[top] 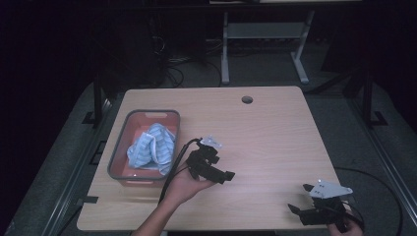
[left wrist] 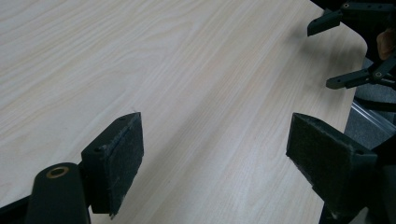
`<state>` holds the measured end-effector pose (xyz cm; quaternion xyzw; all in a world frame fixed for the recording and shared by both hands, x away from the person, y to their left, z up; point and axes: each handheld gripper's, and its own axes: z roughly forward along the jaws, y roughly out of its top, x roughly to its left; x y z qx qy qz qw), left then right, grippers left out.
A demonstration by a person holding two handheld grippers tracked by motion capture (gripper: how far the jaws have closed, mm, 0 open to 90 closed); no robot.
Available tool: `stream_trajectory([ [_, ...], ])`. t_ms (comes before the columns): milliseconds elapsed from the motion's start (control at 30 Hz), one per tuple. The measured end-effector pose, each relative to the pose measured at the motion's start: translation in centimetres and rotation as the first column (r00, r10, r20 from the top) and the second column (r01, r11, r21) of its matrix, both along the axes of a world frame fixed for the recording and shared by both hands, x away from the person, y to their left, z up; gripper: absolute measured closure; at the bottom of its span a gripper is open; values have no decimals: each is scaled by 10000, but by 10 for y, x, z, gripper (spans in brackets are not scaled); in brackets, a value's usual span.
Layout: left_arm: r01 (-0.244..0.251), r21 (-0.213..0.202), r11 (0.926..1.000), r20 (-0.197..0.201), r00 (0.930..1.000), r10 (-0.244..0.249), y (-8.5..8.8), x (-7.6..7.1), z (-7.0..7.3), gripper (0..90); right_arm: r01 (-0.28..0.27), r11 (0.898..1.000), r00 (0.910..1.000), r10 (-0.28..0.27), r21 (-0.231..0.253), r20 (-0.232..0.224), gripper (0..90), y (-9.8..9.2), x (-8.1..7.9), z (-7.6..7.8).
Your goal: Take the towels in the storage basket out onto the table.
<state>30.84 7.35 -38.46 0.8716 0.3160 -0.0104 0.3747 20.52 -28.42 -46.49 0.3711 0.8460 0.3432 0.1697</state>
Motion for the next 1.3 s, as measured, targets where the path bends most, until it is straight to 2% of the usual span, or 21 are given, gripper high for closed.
stream_trajectory([
  [33, 0, 0, 10000, 0, 10000, 0, 0, 0, 0, 188, 0, 10000, 10000, 0, 0, 0, 139, 0, 0, 0],
  [67, 78, 194, 9998, 82, 9999, -80, 1, 2, 1, 188, 6, 10000, 10000, -6, 57, 5, 138, 0, -1, 0],
  [233, -30, 13, 10000, 45, 10000, 30, 3, 6, 4, 186, -16, 10000, 9999, 15, 29, 99, 138, 0, -2, 2],
  [333, 41, 207, 9998, 98, 9999, -43, 4, 10, 8, 186, 35, 10000, 9999, -35, 58, 120, 138, -1, -3, 2],
  [467, -143, 350, 9993, 239, 9996, 135, 9, 15, 17, 186, -22, 10000, 9999, 21, 67, 142, 138, -2, -3, 2],
  [500, -291, 184, 9994, 197, 9994, 287, 10, 14, 19, 186, -21, 10000, 9999, 20, 78, 149, 139, -2, -3, 3],
  [667, -259, 487, 9985, 337, 9991, 243, 13, 15, 25, 186, -35, 9999, 9999, 33, 108, 150, 138, -3, -4, 3],
  [733, -390, 418, 9984, 337, 9987, 376, 15, 15, 27, 186, -25, 9999, 9999, 23, 109, 169, 138, -2, -5, 3],
  [800, -504, 540, 9973, 462, 9978, 479, 21, 17, 32, 186, -38, 9999, 9997, 35, 138, 235, 138, -2, -5, 4],
  [900, -663, 461, 9967, 480, 9968, 641, 27, 18, 35, 184, -50, 9999, 9997, 47, 149, 238, 139, -2, -5, 4],
  [1200, -1254, 441, 9911, 578, 9907, 1228, 60, 23, 49, 204, -62, 9999, 9998, 60, 127, 164, 138, 0, -4, 3],
  [1300, -1622, 484, 9856, 614, 9853, 1591, 76, 26, 53, 202, -31, 9999, 9999, 30, 102, 159, 138, -1, -4, 3],
])
